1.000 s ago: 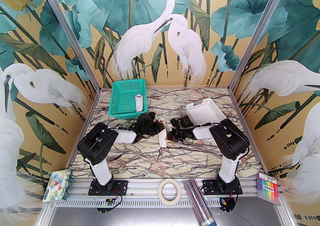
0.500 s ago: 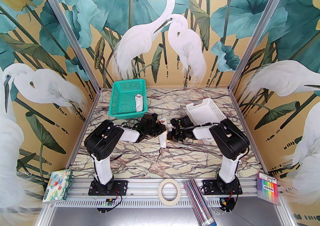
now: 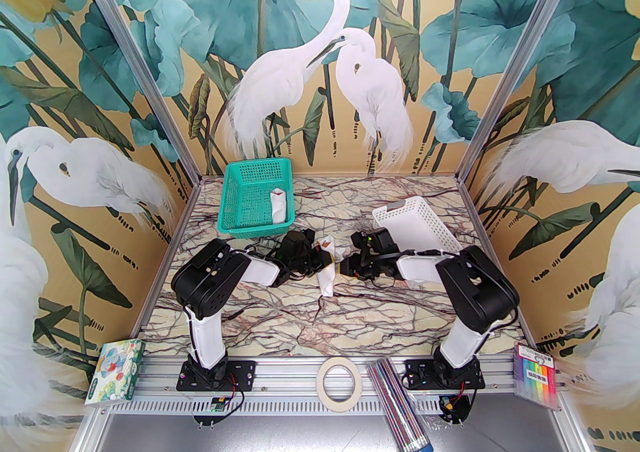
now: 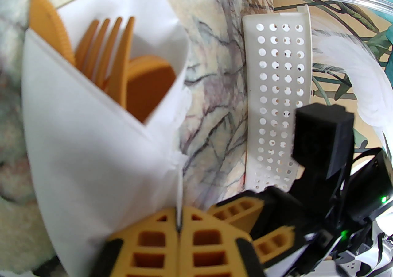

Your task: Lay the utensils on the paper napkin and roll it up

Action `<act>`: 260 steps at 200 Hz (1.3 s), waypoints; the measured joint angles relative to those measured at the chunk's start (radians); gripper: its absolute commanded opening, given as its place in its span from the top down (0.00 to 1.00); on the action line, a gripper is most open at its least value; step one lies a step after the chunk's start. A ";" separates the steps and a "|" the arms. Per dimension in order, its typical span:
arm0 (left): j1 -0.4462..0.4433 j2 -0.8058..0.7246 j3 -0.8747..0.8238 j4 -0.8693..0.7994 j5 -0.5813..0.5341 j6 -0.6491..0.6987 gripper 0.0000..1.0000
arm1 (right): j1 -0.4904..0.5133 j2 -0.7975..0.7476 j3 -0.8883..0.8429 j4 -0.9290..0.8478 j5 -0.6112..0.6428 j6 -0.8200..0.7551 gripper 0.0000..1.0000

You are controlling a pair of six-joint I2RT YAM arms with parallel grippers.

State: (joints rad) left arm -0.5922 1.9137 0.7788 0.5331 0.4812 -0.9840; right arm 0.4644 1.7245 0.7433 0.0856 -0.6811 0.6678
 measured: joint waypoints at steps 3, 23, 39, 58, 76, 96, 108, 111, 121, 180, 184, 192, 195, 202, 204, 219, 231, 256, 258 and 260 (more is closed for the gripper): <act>0.000 0.000 0.000 0.000 0.000 0.000 1.00 | 0.000 -0.001 -0.001 0.004 0.000 0.006 0.59; 0.000 0.000 0.000 0.002 0.000 0.000 1.00 | 0.000 -0.003 -0.006 0.032 0.000 0.021 0.56; 0.000 0.000 0.000 0.002 0.000 0.000 1.00 | 0.006 -0.003 -0.006 0.044 0.002 0.025 0.55; 0.000 0.000 0.000 0.002 0.000 0.000 1.00 | 0.025 0.000 -0.002 0.046 0.006 0.025 0.54; 0.000 0.000 0.000 0.002 0.000 0.000 1.00 | 0.046 0.017 0.008 0.051 0.012 0.029 0.54; 0.000 0.000 0.000 0.002 0.000 0.000 1.00 | 0.066 0.036 0.015 0.052 0.032 0.029 0.54; 0.000 0.000 0.000 0.002 0.000 0.000 1.00 | 0.077 0.047 0.023 0.044 0.048 0.028 0.54; 0.000 0.000 0.000 0.002 0.000 0.000 1.00 | 0.081 0.049 0.026 0.042 0.052 0.028 0.54; 0.000 0.000 0.000 0.002 0.000 0.000 1.00 | 0.089 0.056 0.033 0.041 0.063 0.028 0.54; 0.002 0.000 0.000 0.002 -0.005 0.000 1.00 | 0.105 0.080 0.064 0.020 0.091 0.029 0.61; 0.002 0.000 0.000 0.002 -0.005 0.000 0.99 | 0.105 0.082 0.066 0.018 0.091 0.029 0.63; 0.002 0.000 0.000 0.003 -0.005 0.000 0.99 | 0.105 0.085 0.068 0.017 0.095 0.029 0.65; 0.002 0.000 0.000 0.003 -0.005 0.000 0.99 | 0.105 0.086 0.069 0.016 0.098 0.029 0.66; 0.002 0.000 0.000 0.003 -0.005 0.000 0.98 | 0.105 0.090 0.074 0.014 0.101 0.029 0.68; 0.002 0.000 0.000 0.003 -0.004 0.000 0.98 | 0.105 0.092 0.075 0.013 0.101 0.029 0.69; 0.002 0.000 0.000 0.003 -0.004 0.000 0.96 | 0.105 0.100 0.080 0.008 0.109 0.034 0.74; 0.001 0.000 0.000 0.003 -0.003 0.000 0.95 | 0.105 0.103 0.082 0.006 0.115 0.036 0.80; -0.003 -0.001 0.000 0.003 -0.002 0.000 0.89 | 0.106 0.110 0.084 0.004 0.128 0.039 0.89; -0.004 -0.001 0.000 0.004 0.000 0.000 0.89 | 0.106 0.111 0.084 0.004 0.129 0.040 0.89; -0.004 -0.002 0.000 0.004 0.000 -0.001 0.88 | 0.106 0.111 0.084 0.004 0.129 0.042 0.89</act>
State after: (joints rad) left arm -0.5961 1.9121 0.7788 0.5369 0.4812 -0.9848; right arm 0.5705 1.8355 0.8276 0.0898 -0.5526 0.7097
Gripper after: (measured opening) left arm 0.096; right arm 0.137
